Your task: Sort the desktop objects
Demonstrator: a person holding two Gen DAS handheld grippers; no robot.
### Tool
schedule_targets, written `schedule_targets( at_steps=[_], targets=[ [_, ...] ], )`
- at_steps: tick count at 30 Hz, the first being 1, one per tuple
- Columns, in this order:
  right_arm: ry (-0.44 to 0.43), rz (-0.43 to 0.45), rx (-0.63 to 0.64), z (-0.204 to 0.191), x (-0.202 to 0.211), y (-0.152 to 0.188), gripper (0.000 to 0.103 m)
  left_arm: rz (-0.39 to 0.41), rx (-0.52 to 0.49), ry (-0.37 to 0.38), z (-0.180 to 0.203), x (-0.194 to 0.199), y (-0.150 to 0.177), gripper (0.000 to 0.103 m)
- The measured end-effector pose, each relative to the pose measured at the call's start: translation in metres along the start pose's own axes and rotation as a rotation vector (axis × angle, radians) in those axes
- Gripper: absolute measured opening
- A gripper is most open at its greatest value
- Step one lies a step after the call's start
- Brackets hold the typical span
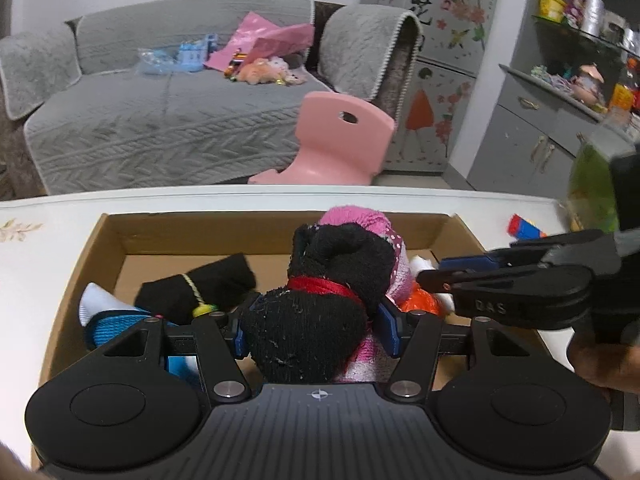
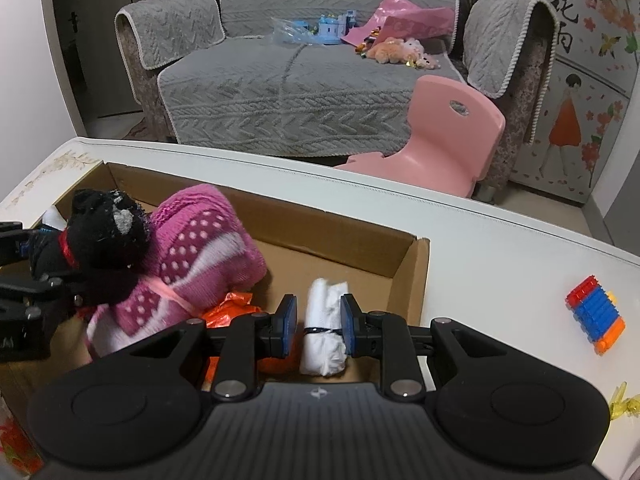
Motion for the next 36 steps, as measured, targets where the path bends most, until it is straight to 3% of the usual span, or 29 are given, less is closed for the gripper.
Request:
schedule_targets(
  at_steps=[4,11,17,21,23,26,28,31,36],
  targets=[
    [0.000,0.010,-0.008,0.002,0.002,0.001,0.023,0.013,-0.032,-0.016,-0.002,0.003,0.001,0.064],
    [-0.016,0.054,0.018,-0.011,0.032,0.004,0.024,-0.017,0.031,-0.074,-0.036,0.008,-0.002,0.067],
    [-0.036,0.101,0.048,-0.028,0.068,0.012,0.026,0.004,0.043,-0.042,-0.051,0.038,0.002,0.070],
    [-0.073,0.138,0.066,-0.045,0.101,0.026,0.029,0.066,0.025,-0.045,-0.068,0.081,0.017,0.084],
    [-0.088,0.156,0.065,-0.053,0.116,0.039,0.036,0.091,0.024,-0.052,-0.081,0.103,0.032,0.088],
    [-0.133,0.169,0.054,-0.068,0.138,0.068,0.058,0.108,0.018,-0.083,-0.099,0.132,0.055,0.090],
    [-0.155,0.176,0.066,-0.081,0.151,0.088,0.076,0.091,0.038,-0.098,-0.112,0.148,0.075,0.098],
    [-0.199,0.177,0.099,-0.103,0.166,0.120,0.094,0.068,0.063,-0.095,-0.123,0.169,0.107,0.099],
    [-0.200,0.120,0.148,-0.116,0.164,0.156,0.095,0.022,0.001,-0.031,-0.099,0.192,0.154,0.099]
  ],
)
Point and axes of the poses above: each gripper's, at about its wrist camera, not at the fingertips, and x roughly against the way its jaws point, z to its right, y to its underside, the point moved 3 cm from there along -x, roughly the way its jaws point, and after that the axes turned 13 degrees about -y, right-handed, at the moved point
